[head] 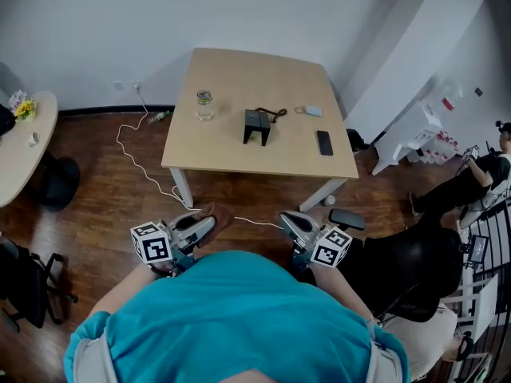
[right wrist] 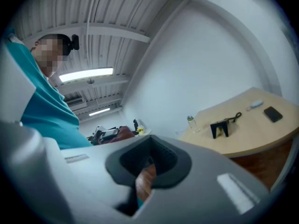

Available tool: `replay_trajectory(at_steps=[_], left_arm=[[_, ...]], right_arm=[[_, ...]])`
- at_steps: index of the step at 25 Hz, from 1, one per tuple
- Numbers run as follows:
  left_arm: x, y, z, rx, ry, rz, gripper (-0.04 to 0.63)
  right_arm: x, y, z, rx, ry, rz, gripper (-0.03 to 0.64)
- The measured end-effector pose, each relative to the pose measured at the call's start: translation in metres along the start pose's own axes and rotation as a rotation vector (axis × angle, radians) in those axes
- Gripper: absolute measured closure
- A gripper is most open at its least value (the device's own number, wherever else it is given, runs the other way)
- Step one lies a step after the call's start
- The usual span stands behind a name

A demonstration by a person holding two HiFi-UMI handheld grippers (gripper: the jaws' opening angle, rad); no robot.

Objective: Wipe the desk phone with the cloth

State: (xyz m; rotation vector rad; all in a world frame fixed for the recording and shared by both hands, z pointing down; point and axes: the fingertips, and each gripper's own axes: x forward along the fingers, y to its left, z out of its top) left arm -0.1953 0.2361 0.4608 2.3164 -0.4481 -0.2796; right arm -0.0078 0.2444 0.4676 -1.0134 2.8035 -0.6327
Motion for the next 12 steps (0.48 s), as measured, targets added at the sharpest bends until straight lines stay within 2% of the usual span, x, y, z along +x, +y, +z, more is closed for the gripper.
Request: replay_trajectory(at_steps=[12], left_arm=[[0.02, -0.014, -0.008, 0.023, -0.016, 0.02, 0.474]], right_arm=[[-0.022, -0.015, 0.011, -0.032, 0.001, 0.019, 0.617]])
